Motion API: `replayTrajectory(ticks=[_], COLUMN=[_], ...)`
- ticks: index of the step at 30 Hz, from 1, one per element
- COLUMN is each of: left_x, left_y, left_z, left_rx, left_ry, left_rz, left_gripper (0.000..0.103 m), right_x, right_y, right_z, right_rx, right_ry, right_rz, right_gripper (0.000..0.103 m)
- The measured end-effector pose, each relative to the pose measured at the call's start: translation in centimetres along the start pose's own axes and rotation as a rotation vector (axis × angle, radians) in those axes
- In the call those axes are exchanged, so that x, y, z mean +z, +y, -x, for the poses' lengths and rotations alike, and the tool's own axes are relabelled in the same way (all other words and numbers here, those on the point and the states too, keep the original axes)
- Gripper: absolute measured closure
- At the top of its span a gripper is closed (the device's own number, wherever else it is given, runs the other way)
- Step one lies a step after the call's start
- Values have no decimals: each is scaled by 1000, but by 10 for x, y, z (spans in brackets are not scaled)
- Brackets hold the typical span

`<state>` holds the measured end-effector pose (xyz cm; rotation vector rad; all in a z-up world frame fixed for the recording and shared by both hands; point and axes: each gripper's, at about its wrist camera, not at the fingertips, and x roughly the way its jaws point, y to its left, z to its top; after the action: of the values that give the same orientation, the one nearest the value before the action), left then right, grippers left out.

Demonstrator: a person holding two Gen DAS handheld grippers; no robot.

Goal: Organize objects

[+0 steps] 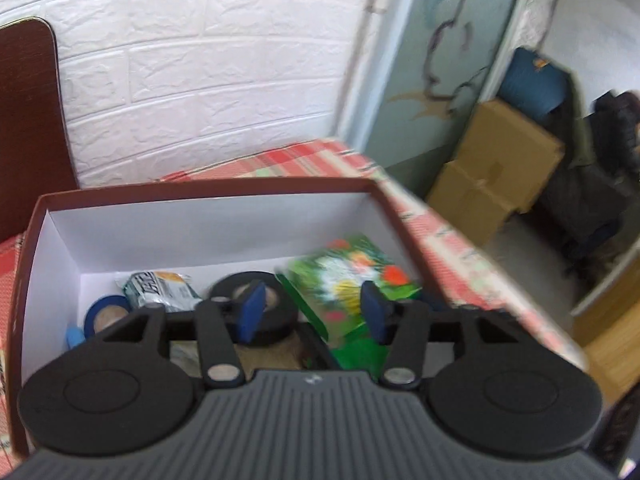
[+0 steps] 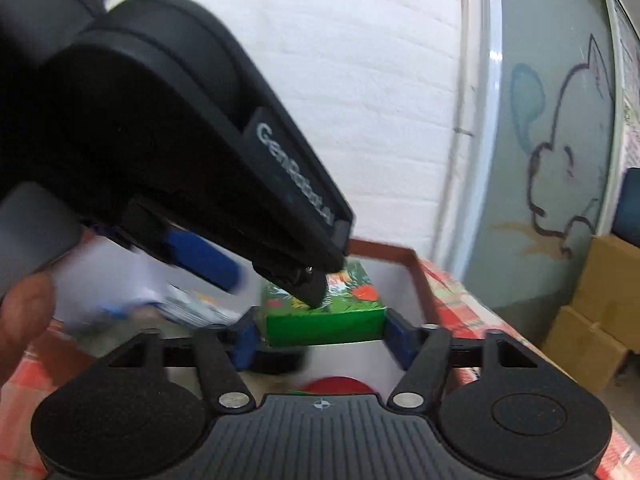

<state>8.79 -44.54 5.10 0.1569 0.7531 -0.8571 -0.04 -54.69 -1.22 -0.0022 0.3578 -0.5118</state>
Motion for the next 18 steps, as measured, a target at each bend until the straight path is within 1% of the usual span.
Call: replayTrajectory(ticks=[3, 6, 12, 17, 18], left_x=[-3, -8, -18, -29, -32], left_y=[4, 4, -1, 2, 3], left_z=[-8, 0, 37, 68, 72], left_rx=[33, 63, 134, 148, 156], left_ry=[30, 11, -49, -77, -78], left_rz=[7, -38, -102, -82, -83], left_gripper=[48, 47, 48, 47, 47], right_x=[-4, -7, -10, -14, -15], right_y=[-10, -15, -9, 0, 6], right_z=[8, 20, 51, 75, 86], right_rx=[-5, 9, 23, 35, 35], right_ry=[-18, -28, -65, -78, -76], right_rz=[-17, -62, -96, -145, -155], right_gripper=[27, 26, 25, 23, 23])
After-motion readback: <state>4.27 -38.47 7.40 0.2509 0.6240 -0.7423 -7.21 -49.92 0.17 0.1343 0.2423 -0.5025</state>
